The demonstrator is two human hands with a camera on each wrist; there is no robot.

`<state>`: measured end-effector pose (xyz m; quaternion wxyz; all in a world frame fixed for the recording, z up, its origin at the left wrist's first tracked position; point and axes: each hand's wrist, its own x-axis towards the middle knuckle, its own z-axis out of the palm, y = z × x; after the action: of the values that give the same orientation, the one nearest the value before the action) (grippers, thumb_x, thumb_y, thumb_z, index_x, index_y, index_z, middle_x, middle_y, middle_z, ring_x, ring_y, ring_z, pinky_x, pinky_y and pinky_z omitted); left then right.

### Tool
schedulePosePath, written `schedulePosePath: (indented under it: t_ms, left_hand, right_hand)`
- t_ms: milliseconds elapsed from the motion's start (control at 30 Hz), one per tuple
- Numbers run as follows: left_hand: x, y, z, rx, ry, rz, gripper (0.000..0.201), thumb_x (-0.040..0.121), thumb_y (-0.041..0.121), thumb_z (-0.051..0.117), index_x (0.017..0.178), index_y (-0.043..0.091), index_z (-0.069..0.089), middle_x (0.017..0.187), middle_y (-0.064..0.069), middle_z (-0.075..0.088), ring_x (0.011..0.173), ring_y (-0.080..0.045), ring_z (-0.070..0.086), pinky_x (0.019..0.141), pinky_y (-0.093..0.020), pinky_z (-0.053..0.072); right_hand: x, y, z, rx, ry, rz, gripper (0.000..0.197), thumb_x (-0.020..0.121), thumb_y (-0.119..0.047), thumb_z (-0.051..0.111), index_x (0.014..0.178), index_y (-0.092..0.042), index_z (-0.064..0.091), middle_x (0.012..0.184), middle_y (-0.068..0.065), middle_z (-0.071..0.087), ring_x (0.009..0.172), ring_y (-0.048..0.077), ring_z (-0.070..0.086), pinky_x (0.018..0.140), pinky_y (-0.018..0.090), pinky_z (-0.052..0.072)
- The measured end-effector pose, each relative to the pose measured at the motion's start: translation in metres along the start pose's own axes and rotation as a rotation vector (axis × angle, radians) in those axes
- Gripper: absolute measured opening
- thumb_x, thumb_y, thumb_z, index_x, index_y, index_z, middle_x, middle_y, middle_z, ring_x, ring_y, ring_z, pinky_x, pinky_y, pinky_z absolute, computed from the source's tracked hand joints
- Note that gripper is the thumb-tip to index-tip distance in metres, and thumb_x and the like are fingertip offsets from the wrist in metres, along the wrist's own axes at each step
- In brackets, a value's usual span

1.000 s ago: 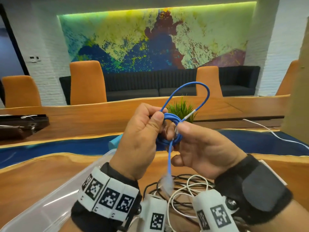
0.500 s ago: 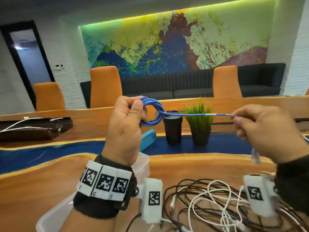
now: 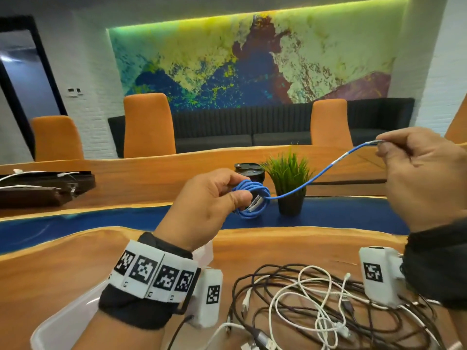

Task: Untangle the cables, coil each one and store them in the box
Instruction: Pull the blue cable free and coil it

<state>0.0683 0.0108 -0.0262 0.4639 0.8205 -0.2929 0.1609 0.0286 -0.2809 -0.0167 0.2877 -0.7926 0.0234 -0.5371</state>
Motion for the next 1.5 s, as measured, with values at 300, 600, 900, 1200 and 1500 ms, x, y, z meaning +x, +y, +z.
schedulePosePath:
  t_ms: [300,600,900,1200,1500]
  left_hand:
    - [0.002,-0.006,0.004,0.63,0.193,0.044,0.017,0.103,0.03,0.045,0.102,0.022,0.061,0.086,0.004,0.061,0.082,-0.023,0.056,0.073,-0.043,0.05]
    - [0.001,0.015,0.001,-0.277,0.237,-0.128,0.024,0.102,0.016,0.048,0.094,0.014,0.07,0.085,-0.01,0.072,0.073,-0.02,0.062,0.072,-0.029,0.056]
    - [-0.002,0.021,0.007,-0.498,0.047,-0.094,0.024,0.099,0.023,0.047,0.101,0.015,0.069,0.086,-0.002,0.071,0.083,-0.014,0.064,0.078,-0.032,0.053]
    - [-0.003,0.025,0.017,-0.518,0.017,-0.024,0.023,0.095,0.032,0.055,0.098,0.014,0.069,0.089,-0.005,0.073,0.084,-0.023,0.065,0.075,-0.036,0.054]
    - [-0.005,0.029,0.024,-0.217,0.171,0.199,0.02,0.095,0.025,0.05,0.102,0.015,0.066,0.089,0.0,0.072,0.078,-0.014,0.069,0.069,-0.024,0.056]
  right_hand:
    - [0.012,-0.004,-0.002,0.005,-0.007,-0.071,0.02,0.092,-0.034,0.06,0.097,-0.02,0.073,0.085,0.003,0.067,0.081,0.024,0.062,0.076,0.045,0.053]
    - [-0.01,-0.007,0.032,-0.069,-0.428,0.083,0.01,0.098,-0.024,0.052,0.09,-0.025,0.058,0.079,0.0,0.062,0.076,0.021,0.062,0.071,0.044,0.055]
    - [-0.017,-0.045,0.031,0.979,-0.382,0.518,0.016,0.102,-0.013,0.044,0.095,-0.012,0.058,0.084,0.018,0.063,0.073,0.023,0.071,0.065,0.03,0.061]
    - [-0.026,-0.057,0.031,1.297,-0.667,0.679,0.014,0.093,-0.016,0.051,0.094,-0.009,0.063,0.071,0.007,0.062,0.061,0.017,0.063,0.051,0.025,0.054]
    - [-0.041,-0.052,0.034,1.536,-1.189,0.661,0.036,0.072,-0.032,0.077,0.103,-0.016,0.068,0.087,0.011,0.059,0.074,0.022,0.056,0.059,0.033,0.047]
